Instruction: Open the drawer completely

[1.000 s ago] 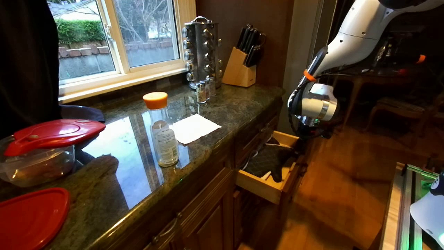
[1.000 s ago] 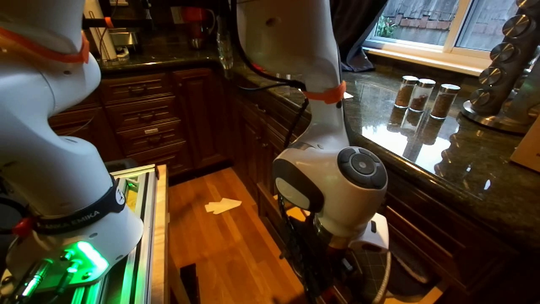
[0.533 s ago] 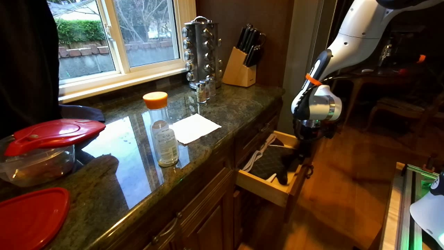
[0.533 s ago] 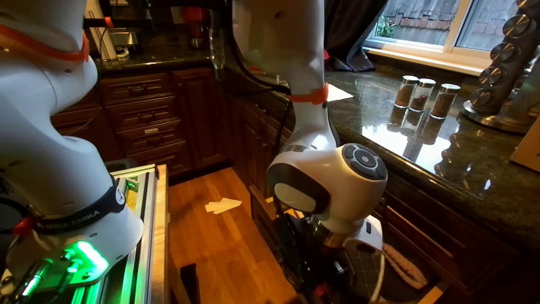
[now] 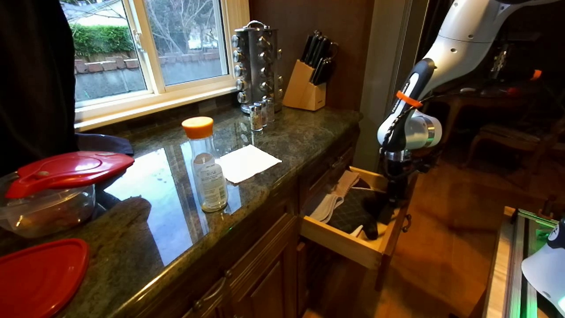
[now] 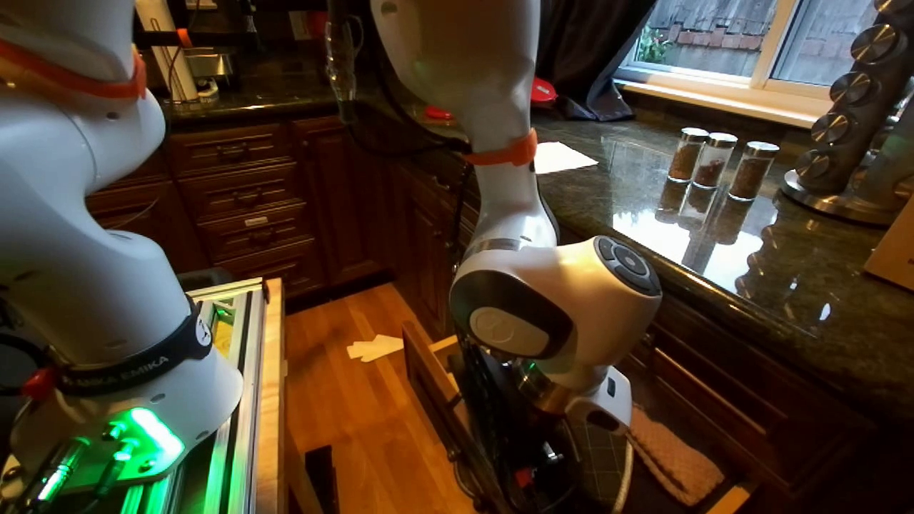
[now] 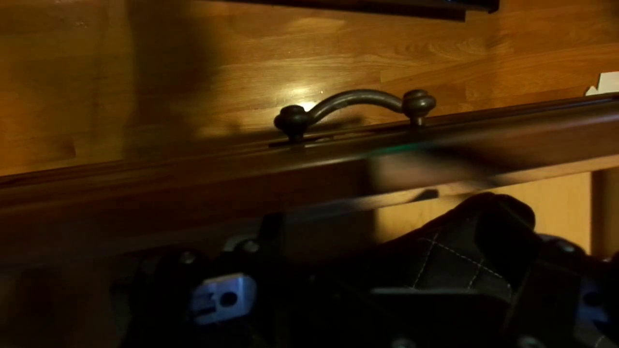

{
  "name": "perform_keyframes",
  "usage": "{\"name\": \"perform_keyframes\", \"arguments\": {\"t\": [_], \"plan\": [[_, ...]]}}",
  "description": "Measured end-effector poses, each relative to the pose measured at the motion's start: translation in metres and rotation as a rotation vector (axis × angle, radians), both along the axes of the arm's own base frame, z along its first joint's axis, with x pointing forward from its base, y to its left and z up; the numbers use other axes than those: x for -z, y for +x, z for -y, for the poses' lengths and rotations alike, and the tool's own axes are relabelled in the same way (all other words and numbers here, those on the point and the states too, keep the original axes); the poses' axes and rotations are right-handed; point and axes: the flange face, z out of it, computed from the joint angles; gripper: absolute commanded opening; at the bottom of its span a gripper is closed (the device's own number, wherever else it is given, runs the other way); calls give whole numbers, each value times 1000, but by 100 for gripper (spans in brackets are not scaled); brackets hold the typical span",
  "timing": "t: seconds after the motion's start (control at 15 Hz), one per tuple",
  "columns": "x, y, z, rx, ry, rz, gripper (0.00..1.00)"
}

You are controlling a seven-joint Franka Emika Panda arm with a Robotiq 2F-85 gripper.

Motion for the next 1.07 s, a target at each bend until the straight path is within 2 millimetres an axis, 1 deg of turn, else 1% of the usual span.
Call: {"name": "perform_keyframes", "arguments": {"t": [0.53,0.67,0.8,0.93,1.07], "plan": [[-8,-18,6,20,-16,-167,100],[-12,-14,4,19,-17,-155,100],[-21,-4,1,16,-26,-110,100],[-38,9,-3,5,-48,-35,100],[-60,18,-9,-8,-74,48,100]]}}
